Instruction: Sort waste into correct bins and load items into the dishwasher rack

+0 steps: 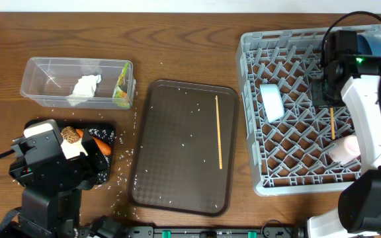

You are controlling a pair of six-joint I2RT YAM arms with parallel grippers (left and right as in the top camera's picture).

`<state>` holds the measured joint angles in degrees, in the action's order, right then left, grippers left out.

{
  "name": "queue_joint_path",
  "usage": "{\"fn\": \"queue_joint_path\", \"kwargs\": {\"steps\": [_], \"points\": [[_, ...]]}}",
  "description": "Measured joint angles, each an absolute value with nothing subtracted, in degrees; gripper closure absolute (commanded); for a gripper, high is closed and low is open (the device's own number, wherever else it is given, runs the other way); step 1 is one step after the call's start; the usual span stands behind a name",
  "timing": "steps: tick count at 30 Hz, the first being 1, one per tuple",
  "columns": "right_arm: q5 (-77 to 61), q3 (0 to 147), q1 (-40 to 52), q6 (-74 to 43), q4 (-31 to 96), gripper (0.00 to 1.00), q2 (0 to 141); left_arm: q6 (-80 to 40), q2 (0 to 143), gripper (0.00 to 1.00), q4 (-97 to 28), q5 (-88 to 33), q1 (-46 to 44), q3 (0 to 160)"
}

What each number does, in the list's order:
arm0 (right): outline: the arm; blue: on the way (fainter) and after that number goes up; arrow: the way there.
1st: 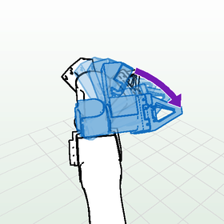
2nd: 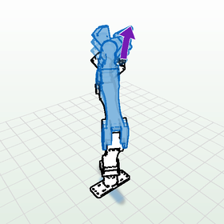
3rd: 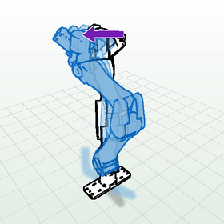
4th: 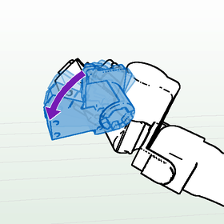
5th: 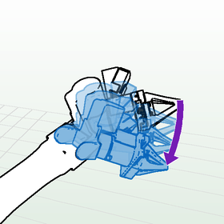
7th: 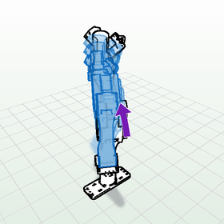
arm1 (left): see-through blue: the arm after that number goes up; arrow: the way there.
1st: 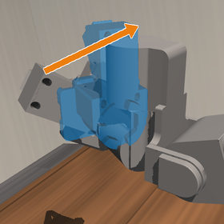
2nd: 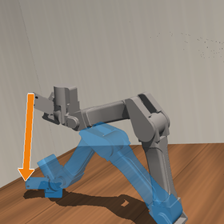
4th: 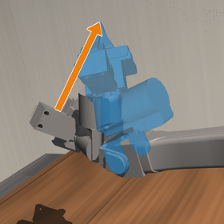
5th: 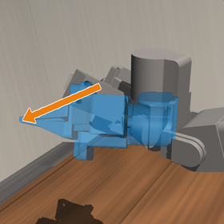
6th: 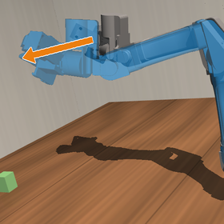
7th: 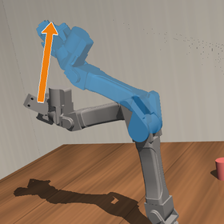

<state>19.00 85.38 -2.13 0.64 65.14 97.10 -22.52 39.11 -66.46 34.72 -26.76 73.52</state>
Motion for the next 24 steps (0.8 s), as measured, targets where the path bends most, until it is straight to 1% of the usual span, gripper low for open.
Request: {"fn": "queue_joint_path", "kwargs": {"steps": [2, 5, 6, 13, 16, 18, 19, 24], "points": [[18.6, 85.4, -2.0, 0.8, 65.4, 0.82, 96.7, -22.5, 39.1, 0.02, -66.5, 34.7, -26.8, 73.5], [16.1, 85.4, -1.2, 0.8, 66.6, 0.64, 95.7, -22.5, 39.1, 0.02, -66.5, 34.7, -26.8, 73.5], [15.1, 85.4, -0.7, 0.9, 67.0, 0.62, 95.1, -22.5, 39.1, 0.02, -66.5, 34.7, -26.8, 73.5], [9.1, 85.4, 6.2, 0.3, 67.5, 0.60, 88.4, -22.5, 39.1, 0.02, -66.5, 34.7, -26.8, 73.5], [5.9, 85.4, 13.3, -0.1, 66.3, 0.59, 85.9, -22.5, 39.1, 0.02, -66.5, 34.7, -26.8, 73.5], [4.4, 85.4, 18.7, -1.4, 65.5, 0.62, 85.4, -22.5, 39.1, 0.02, -66.5, 34.7, -26.8, 73.5], [3.9, 85.4, 21.5, -2.4, 64.8, 0.65, 85.4, -22.5, 39.1, 0.02, -66.5, 34.7, -26.8, 73.5], [3.0, 85.4, 30.5, -9.6, 62.0, 0.65, 87.3, -22.5, 39.1, 0.02, -66.5, 34.7, -26.8, 73.5]]}}
